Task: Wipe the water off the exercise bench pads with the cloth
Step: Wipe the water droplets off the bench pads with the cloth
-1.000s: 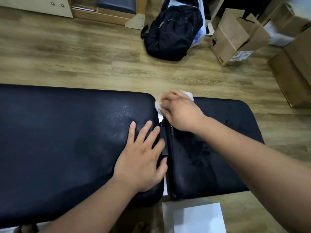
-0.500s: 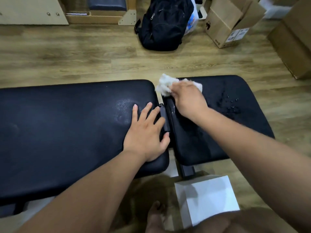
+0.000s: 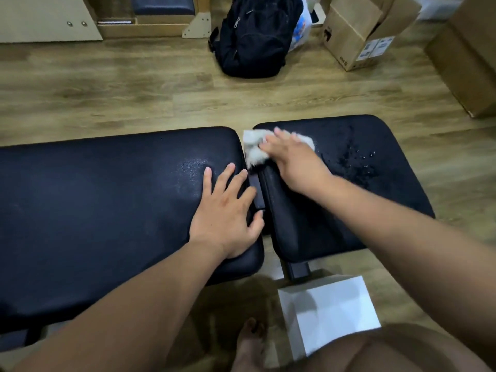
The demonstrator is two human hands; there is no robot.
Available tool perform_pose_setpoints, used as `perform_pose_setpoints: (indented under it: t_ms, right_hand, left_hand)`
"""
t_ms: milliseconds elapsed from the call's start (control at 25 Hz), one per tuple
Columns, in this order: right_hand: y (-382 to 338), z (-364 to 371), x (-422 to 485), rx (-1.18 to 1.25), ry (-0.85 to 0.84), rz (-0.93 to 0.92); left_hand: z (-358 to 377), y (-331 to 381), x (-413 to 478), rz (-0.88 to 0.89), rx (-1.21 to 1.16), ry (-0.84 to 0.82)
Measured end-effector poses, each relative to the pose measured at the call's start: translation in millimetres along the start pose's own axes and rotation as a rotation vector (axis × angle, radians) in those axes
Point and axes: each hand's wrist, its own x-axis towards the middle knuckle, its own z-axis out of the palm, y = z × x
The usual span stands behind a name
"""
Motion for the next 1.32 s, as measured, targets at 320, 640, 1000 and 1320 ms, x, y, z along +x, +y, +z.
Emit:
perform_pose_setpoints:
  t_ms: [320, 640, 1000, 1320]
  right_hand:
    - [-44, 19, -103, 0.173, 0.107, 0.111]
    - [72, 5, -168, 0.024, 0.127, 0.274]
    - [-20, 21, -138, 0.149, 0.292, 0.580]
    - [54, 7, -157, 0.085, 0.104, 0.407]
  left_hand:
    - [4, -1, 0, -0.001, -0.046, 0.053]
    - [3, -1, -1, -0.011, -0.031, 0.036]
    - [5, -1, 1, -0.001, -0.033, 0.059]
    - [7, -2, -2, 0.008, -0.083, 0.125]
